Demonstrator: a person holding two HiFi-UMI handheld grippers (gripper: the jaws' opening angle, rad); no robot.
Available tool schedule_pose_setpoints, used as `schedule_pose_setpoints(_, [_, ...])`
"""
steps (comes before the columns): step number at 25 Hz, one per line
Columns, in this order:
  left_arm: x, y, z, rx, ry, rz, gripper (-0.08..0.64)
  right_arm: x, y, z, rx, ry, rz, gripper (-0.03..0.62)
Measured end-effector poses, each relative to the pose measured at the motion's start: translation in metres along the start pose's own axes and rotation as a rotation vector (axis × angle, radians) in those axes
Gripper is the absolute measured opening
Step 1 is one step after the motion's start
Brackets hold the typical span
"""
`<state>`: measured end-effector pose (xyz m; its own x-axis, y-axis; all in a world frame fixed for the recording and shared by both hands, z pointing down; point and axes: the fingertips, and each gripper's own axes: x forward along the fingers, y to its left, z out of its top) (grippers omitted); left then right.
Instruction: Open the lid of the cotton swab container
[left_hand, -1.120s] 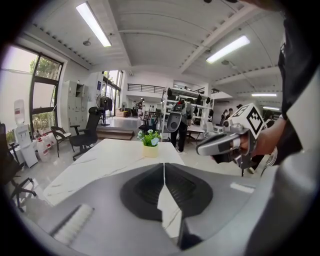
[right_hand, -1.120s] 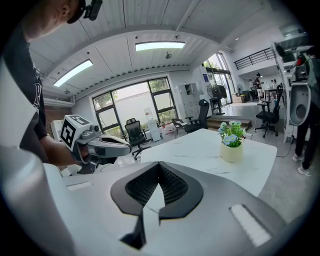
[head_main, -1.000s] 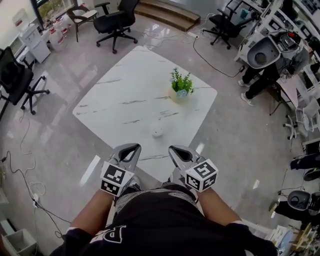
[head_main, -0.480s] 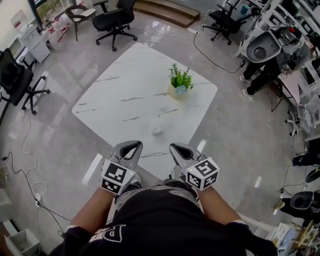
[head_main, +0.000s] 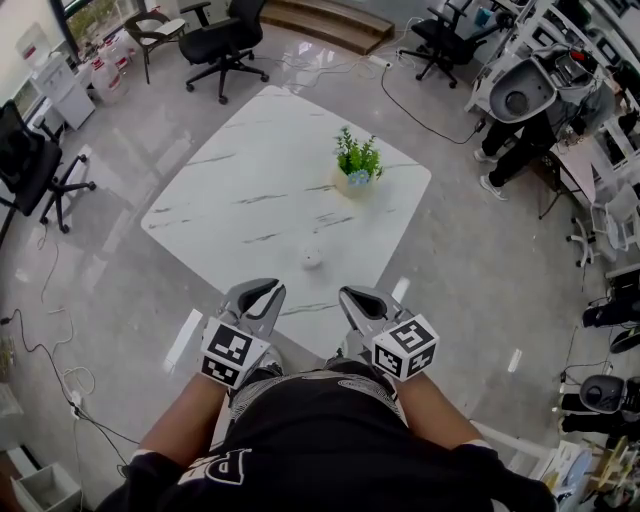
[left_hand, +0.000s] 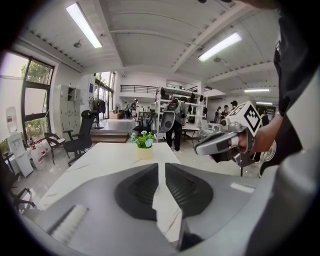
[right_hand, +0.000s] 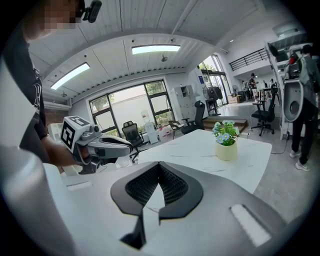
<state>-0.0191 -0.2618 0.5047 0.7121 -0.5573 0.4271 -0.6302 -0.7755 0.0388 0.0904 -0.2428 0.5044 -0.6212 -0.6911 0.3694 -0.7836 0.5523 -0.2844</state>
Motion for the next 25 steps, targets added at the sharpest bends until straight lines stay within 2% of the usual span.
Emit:
schedule_pose_setpoints(3, [-0.0015, 0.0005, -0.0008, 0.005, 0.005, 0.006, 0.142, -0.0008, 0.0021, -0.0009, -0.002, 0.004, 0.000, 0.000])
schedule_pose_setpoints(25, [-0.0013, -0.0059, -0.0020, 0.030, 0.008, -0.019, 0.204, -0.0088, 0.0047, -0.0025, 0.000, -0.003, -0.013, 0.000])
